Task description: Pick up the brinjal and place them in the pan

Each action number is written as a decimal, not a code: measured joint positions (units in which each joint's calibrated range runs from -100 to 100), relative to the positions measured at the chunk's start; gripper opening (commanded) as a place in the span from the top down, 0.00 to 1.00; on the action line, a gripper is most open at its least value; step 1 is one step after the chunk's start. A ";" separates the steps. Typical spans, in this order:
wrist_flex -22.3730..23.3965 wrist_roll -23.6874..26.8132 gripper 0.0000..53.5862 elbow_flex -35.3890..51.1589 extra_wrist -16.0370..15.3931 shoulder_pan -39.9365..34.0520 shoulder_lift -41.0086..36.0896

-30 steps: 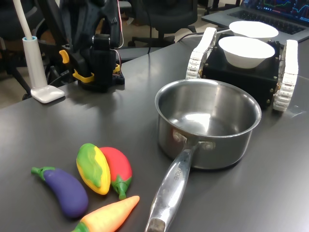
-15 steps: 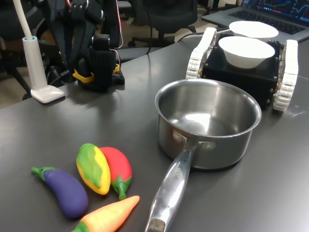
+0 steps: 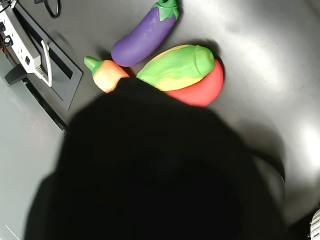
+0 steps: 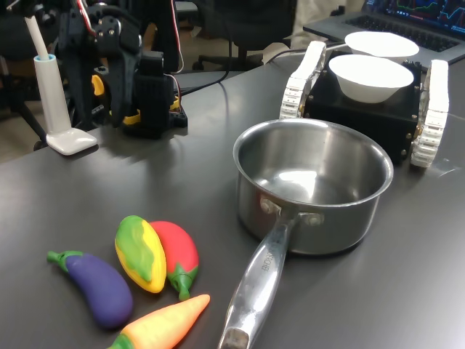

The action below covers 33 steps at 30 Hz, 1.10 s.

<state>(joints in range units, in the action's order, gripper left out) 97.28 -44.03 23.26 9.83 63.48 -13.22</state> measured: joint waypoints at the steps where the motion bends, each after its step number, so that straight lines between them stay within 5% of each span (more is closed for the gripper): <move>1: 0.00 -0.39 0.54 0.00 0.00 0.11 0.34; 6: 0.00 -2.34 0.41 1.45 -0.09 0.88 3.28; 16: 0.00 -8.35 0.34 1.63 0.18 2.53 8.42; 33: -4.42 -12.55 0.35 5.34 3.86 2.64 16.50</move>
<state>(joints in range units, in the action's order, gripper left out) 92.86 -56.58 28.60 13.68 66.12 3.28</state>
